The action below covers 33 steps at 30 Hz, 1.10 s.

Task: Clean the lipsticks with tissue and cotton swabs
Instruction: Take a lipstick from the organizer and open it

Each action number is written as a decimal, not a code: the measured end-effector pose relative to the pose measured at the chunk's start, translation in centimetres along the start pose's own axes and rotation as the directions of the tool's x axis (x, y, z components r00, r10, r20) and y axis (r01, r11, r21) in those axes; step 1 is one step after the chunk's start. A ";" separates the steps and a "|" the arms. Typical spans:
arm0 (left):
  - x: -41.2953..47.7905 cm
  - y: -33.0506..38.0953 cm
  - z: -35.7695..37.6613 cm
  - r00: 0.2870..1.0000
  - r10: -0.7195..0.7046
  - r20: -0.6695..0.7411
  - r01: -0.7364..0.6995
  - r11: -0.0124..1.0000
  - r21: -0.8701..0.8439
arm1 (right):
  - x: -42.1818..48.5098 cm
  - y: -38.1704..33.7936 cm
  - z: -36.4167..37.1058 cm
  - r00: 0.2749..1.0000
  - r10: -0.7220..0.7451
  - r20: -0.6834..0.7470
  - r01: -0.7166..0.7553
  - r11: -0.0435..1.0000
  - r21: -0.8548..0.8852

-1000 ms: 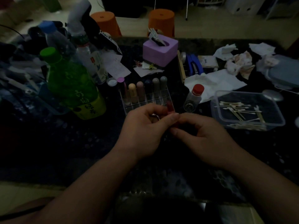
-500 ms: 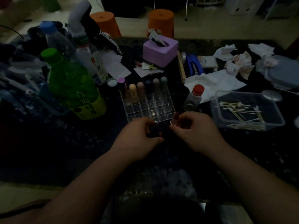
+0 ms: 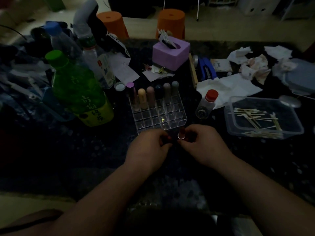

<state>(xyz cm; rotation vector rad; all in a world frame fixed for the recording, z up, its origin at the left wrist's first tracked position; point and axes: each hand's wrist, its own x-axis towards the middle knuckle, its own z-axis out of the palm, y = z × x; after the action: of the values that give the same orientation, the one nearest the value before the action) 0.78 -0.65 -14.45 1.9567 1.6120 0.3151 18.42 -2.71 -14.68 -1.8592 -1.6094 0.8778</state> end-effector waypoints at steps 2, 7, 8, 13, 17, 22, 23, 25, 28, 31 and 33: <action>0.0 0.1 0.1 0.999 -0.030 -0.028 0.030 1.000 0.001 | -0.1 0.0 0.1 1.000 0.011 0.000 -0.011 1.000 -0.006; -0.2 0.4 0.1 0.997 -0.073 -0.033 0.073 0.997 0.011 | -0.2 -0.2 0.1 0.999 0.031 0.018 -0.030 0.999 -0.026; -0.3 0.5 0.1 0.996 -0.079 -0.031 0.079 0.997 0.010 | -0.3 -0.2 0.1 0.999 0.035 0.021 -0.035 0.999 -0.028; -0.4 1.1 -1.4 0.993 -0.111 0.032 0.111 0.994 0.009 | -0.4 -0.8 -1.5 0.992 0.074 0.103 -0.058 0.987 -0.147; -0.6 2.1 -3.6 0.990 -0.130 -0.061 0.130 0.991 -0.015 | -0.9 -2.0 -6.7 0.991 0.102 0.083 -0.078 0.964 -0.256; -1.2 4.2 -5.0 0.958 -0.031 -0.287 -0.030 0.978 -0.207 | 2.2 -3.1 -12.9 0.943 0.051 -0.328 -0.092 0.989 -0.113; -1.4 4.7 -5.0 0.942 0.001 -0.337 -0.085 0.969 -0.234 | 3.7 -2.9 -13.6 0.925 0.042 -0.379 -0.100 0.986 -0.134; -1.6 5.3 -5.2 0.914 0.044 -0.403 -0.188 0.926 -0.326 | 7.6 -2.0 -14.6 0.930 0.037 -0.367 -0.133 0.962 -0.240; -2.0 5.5 -5.2 0.935 0.039 -0.353 -0.219 0.846 -0.486 | 12.9 -0.5 -14.9 0.970 0.123 -0.210 -0.203 0.886 -0.417; -2.0 5.2 -5.7 0.937 0.074 -0.341 -0.250 0.825 -0.506 | 15.8 -0.1 -14.3 0.962 0.262 -0.074 -0.255 0.773 -0.581; -1.8 5.0 -5.8 0.936 0.071 -0.344 -0.249 0.827 -0.505 | 16.7 -0.2 -13.5 0.948 0.317 -0.024 -0.245 0.678 -0.693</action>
<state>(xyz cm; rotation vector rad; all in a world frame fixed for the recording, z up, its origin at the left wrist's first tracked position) 1.39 -1.23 -6.61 1.6442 1.3298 1.0789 29.95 14.13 -7.97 -2.6789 -1.9117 0.5031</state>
